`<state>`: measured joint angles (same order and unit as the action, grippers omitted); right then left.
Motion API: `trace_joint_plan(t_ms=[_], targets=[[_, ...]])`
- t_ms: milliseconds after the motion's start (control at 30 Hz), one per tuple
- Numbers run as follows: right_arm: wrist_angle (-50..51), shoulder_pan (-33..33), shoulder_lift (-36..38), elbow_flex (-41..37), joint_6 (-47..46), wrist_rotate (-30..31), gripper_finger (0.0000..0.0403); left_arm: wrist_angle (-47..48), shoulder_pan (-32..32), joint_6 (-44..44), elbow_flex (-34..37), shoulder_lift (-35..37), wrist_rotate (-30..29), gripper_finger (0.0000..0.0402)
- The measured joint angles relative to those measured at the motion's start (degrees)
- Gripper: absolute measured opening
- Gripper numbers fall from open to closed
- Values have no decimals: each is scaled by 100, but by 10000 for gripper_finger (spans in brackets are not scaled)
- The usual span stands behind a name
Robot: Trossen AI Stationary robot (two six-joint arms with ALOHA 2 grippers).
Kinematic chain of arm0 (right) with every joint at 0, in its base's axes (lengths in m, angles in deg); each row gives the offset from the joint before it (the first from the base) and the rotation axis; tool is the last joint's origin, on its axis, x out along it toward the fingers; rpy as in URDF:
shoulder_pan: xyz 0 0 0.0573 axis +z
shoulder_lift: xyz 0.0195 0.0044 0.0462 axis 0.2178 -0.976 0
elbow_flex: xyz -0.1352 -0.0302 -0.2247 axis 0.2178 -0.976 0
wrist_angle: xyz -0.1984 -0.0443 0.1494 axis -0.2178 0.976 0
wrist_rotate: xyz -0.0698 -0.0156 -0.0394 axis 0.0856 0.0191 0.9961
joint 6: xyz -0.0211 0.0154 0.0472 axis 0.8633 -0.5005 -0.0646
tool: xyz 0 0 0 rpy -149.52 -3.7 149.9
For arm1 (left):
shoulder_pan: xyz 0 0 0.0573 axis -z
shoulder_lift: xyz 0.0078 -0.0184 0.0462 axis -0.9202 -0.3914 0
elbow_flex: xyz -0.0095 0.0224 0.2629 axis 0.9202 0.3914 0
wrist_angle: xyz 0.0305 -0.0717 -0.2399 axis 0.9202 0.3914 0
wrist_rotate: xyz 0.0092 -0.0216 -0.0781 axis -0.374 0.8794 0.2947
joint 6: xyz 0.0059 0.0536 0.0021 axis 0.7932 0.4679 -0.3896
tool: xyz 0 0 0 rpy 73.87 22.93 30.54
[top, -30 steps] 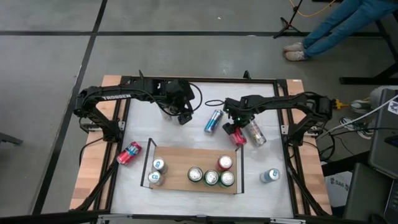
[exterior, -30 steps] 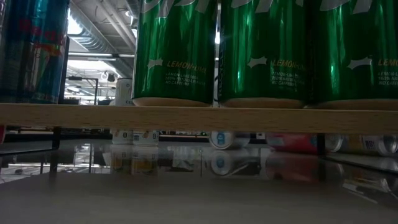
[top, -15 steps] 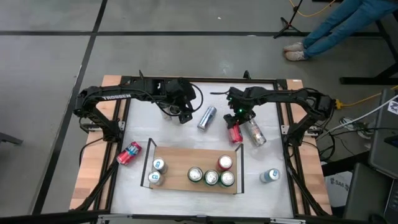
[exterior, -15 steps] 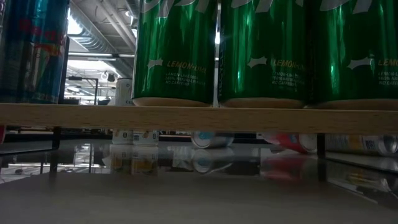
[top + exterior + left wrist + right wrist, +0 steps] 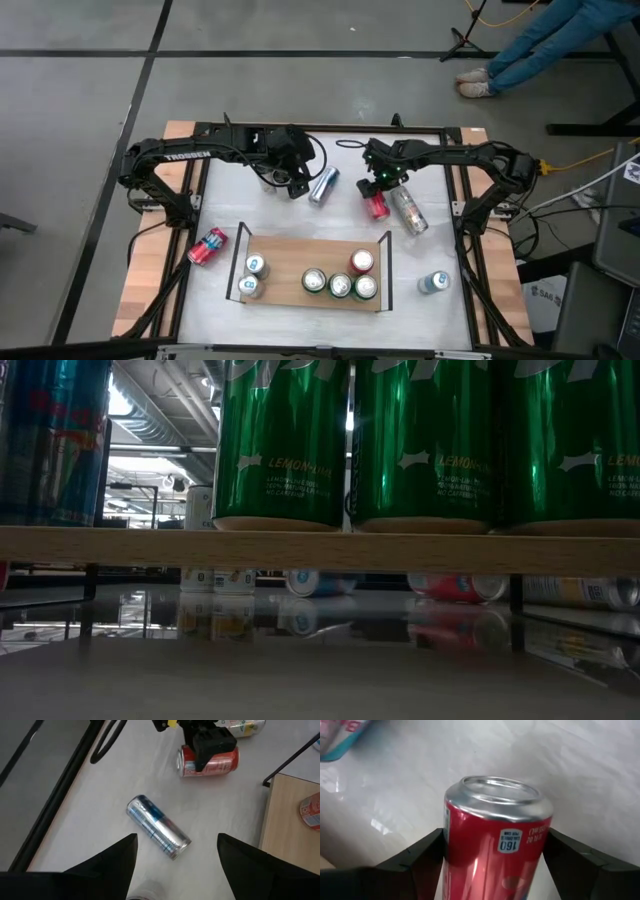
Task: Place canned beverage on shelf
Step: Put the right red soda can on the shelf aligned with the other red soda can
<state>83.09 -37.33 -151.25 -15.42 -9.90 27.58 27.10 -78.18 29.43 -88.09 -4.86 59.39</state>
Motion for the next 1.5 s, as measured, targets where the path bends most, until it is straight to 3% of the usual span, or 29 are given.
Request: trace_joint_plan(t_ms=[333,667,900,1233,1500], targets=[[-75,-2,2,0,288,43,297,0,0,0,0,0,-1,264],[-116,4,7,9,288,149,394,2,0,1,0,0,0,264],[-216,82,7,9,284,223,381,2,0,0,0,0,-1,264],[-219,662,7,9,90,1147,379,-4,0,0,0,0,0,264],[-219,689,7,7,-39,1186,379,-9,0,-8,0,0,-2,264]])
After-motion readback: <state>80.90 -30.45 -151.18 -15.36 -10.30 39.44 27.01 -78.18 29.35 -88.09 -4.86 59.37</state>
